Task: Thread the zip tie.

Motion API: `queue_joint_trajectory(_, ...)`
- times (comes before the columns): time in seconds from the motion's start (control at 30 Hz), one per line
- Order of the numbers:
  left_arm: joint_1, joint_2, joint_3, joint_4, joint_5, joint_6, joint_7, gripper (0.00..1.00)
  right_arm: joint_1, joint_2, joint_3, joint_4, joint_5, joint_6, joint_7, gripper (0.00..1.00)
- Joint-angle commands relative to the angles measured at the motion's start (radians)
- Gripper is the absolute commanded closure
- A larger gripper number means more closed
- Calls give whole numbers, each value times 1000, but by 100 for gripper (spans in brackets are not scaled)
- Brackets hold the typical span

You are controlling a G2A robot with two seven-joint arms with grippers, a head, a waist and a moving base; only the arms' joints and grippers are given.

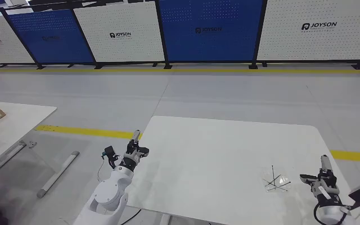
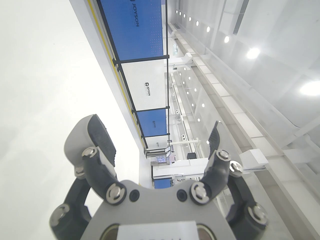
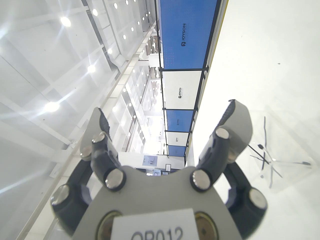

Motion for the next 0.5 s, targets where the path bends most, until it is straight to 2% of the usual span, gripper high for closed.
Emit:
queue_joint_trajectory(0.0,0,0,0,0,0,0,0,22,0,0,0,0,0,0,0,0)
queue_joint_trajectory(0.03,0,0,0,0,0,0,0,0,0,0,0,0,0,0,0,0)
queue_joint_trajectory(0.07,0,0,0,0,0,0,0,22,0,0,0,0,0,0,0,0)
queue_joint_trajectory(0.1,0,0,0,0,0,0,0,22,0,0,0,0,0,0,0,0)
queue_joint_trajectory(0.13,0,0,0,0,0,0,0,0,0,0,0,0,0,0,0,0)
queue_joint_trajectory(0.17,0,0,0,0,0,0,0,0,0,0,0,0,0,0,0,22)
queue_joint_trajectory(0.2,0,0,0,0,0,0,0,0,0,0,0,0,0,0,0,22)
queue_joint_trajectory(0.23,0,0,0,0,0,0,0,0,0,0,0,0,0,0,0,0)
queue_joint_trajectory(0.27,0,0,0,0,0,0,0,0,0,0,0,0,0,0,0,22)
queue_joint_trajectory(0.3,0,0,0,0,0,0,0,22,0,0,0,0,0,0,0,22)
queue_joint_trajectory(0.33,0,0,0,0,0,0,0,22,0,0,0,0,0,0,0,0)
queue_joint_trajectory(0.37,0,0,0,0,0,0,0,22,0,0,0,0,0,0,0,22)
queue_joint_trajectory(0.4,0,0,0,0,0,0,0,22,0,0,0,0,0,0,0,22)
queue_joint_trajectory(0.43,0,0,0,0,0,0,0,0,0,0,0,0,0,0,0,0)
queue_joint_trajectory(0.47,0,0,0,0,0,0,0,22,0,0,0,0,0,0,0,22)
